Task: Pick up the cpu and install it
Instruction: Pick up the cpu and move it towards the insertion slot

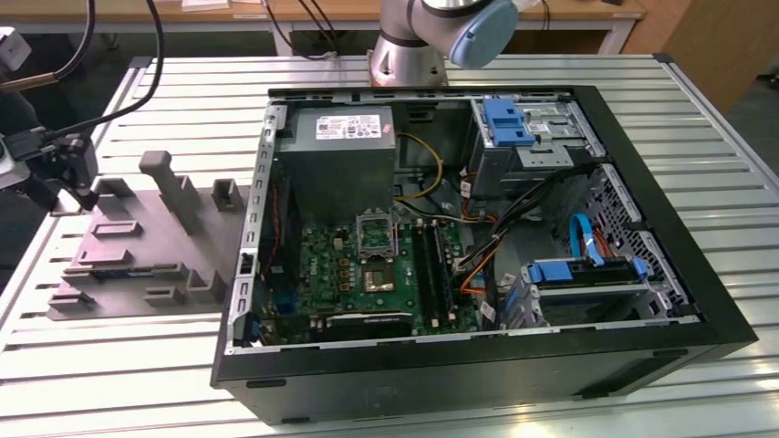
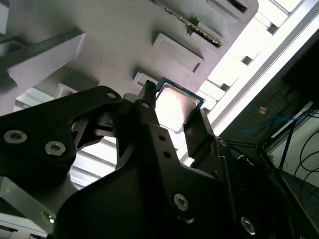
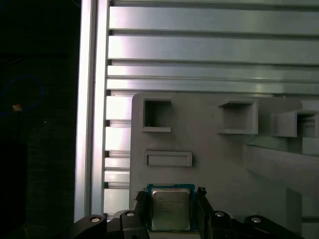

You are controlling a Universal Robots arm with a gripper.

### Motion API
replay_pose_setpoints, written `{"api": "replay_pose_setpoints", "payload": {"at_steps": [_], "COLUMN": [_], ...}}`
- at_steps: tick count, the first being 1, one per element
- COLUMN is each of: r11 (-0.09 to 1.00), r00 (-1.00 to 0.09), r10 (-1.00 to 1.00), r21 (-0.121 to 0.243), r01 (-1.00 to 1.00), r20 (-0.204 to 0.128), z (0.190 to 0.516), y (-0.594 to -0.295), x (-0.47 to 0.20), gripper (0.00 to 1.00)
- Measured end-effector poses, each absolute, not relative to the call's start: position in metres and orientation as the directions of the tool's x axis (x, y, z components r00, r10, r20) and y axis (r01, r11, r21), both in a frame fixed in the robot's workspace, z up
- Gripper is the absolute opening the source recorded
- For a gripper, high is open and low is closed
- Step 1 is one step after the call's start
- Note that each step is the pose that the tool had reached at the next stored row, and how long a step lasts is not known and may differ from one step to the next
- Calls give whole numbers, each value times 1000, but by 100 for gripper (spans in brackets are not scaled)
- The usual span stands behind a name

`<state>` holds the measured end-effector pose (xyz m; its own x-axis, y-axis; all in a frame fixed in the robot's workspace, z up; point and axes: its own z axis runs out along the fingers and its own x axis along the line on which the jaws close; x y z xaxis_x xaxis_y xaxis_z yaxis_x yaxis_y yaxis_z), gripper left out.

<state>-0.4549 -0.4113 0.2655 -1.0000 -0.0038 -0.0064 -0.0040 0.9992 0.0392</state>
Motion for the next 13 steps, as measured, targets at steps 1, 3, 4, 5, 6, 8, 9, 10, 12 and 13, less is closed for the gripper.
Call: {"api": "replay_pose_setpoints", "payload": {"at_steps": [1, 3, 4, 5, 6, 8, 9, 10, 12, 13], "r11": [999, 999, 999, 999, 999, 999, 999, 999, 999, 999], "r00": [-1000, -1000, -1000, -1000, -1000, -1000, -1000, -1000, -1000, -1000], "r10": [-4, -4, -4, -4, -4, -4, -4, -4, -4, -4], "r21": [39, 39, 39, 39, 39, 39, 39, 39, 39, 39], "r01": [-4, -4, -4, -4, -4, -4, -4, -4, -4, -4], "r20": [-6, -7, -6, -6, -6, -6, -6, -7, -6, -7], "z": [266, 267, 268, 268, 269, 270, 270, 271, 272, 272], "y": [-411, -411, -411, -411, -411, -411, -411, -411, -411, -411], "x": [-455, -455, -455, -455, -455, -455, -455, -455, -455, -455], "gripper": [47, 47, 47, 47, 47, 47, 47, 47, 47, 47]}}
